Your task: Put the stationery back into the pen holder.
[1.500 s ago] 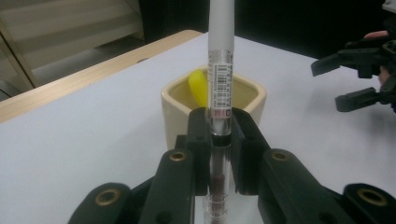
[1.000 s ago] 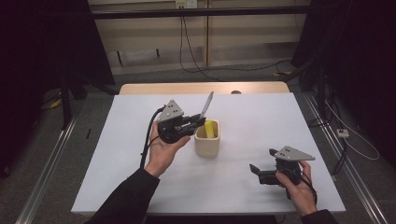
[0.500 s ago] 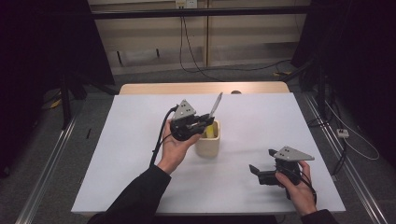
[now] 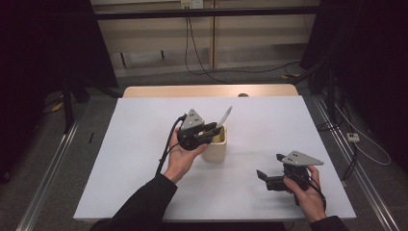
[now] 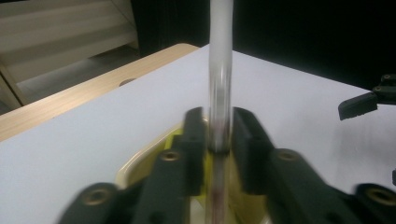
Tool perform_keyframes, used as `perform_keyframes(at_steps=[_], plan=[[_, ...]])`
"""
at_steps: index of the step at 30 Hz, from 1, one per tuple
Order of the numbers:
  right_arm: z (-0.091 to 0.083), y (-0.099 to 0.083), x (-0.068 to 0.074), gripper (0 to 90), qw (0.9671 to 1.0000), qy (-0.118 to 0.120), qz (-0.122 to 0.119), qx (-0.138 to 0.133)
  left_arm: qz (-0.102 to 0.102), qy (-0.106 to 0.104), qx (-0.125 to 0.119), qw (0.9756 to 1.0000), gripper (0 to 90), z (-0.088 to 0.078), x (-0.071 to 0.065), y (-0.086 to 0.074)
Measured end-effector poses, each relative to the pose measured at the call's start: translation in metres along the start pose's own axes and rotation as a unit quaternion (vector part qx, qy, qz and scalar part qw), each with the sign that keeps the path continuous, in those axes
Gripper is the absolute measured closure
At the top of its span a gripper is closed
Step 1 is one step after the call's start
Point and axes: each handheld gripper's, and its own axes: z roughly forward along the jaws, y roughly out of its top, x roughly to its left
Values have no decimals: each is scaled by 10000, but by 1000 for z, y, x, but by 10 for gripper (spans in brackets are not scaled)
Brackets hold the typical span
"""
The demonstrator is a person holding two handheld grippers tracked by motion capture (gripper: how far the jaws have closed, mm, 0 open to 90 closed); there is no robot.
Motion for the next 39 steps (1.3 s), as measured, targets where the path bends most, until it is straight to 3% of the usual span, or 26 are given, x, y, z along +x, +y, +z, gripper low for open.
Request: perform_keyframes(at_steps=[6, 11, 20, 26, 32, 34, 36, 39], plan=[[0, 0, 0, 49, 10000, 6, 4, -4, 94, 94, 17, 9999, 312, -13, -3, 5], [0, 0, 0, 49, 10000, -2, 21, -21, 101, 238, 184, 9995, 167, -23, 3, 2], [0, 0, -1, 50, 10000, -26, 28, -29, -39, 443, 187, 9988, 88, -53, 15, -10], [1, 0, -1, 49, 10000, -21, 33, -37, 14, 491, 246, 9985, 66, -74, 19, -20], [1, 0, 0, 49, 10000, -23, 44, -59, -198, 561, 236, 9979, 56, -95, 24, -30], [0, 0, 0, 49, 10000, -26, 45, -54, -143, 669, 294, 9972, 56, -100, 23, -34], [1, -1, -1, 50, 10000, -35, 69, -37, -162, 613, 308, 9975, 53, -103, 21, -39], [1, -1, 0, 50, 10000, -37, 63, -34, 12, 688, 417, 9968, 54, -108, 15, -45]])
